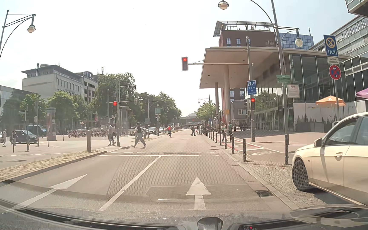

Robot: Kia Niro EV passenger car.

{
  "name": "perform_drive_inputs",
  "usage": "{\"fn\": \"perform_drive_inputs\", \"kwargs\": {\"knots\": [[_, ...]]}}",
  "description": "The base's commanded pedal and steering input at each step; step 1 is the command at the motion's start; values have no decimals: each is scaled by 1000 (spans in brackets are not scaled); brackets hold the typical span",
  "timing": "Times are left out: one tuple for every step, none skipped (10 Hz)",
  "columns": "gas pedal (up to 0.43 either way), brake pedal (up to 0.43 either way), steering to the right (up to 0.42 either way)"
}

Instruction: Follow the waypoints while adhering to traffic rules and regulations

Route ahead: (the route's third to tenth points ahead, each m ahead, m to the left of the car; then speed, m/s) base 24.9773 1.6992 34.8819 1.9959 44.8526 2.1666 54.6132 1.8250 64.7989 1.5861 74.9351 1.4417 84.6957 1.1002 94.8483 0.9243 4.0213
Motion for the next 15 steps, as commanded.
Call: {"fn": "perform_drive_inputs", "kwargs": {"knots": [[0, 146, 0], [0, 152, 0], [0, 152, 0], [0, 152, 0], [0, 152, 1], [0, 152, 1], [0, 152, 1], [0, 152, 1], [0, 159, 1], [0, 159, 2], [0, 159, 2], [0, 159, 2], [0, 165, 2], [0, 165, 2], [0, 165, 2]]}}
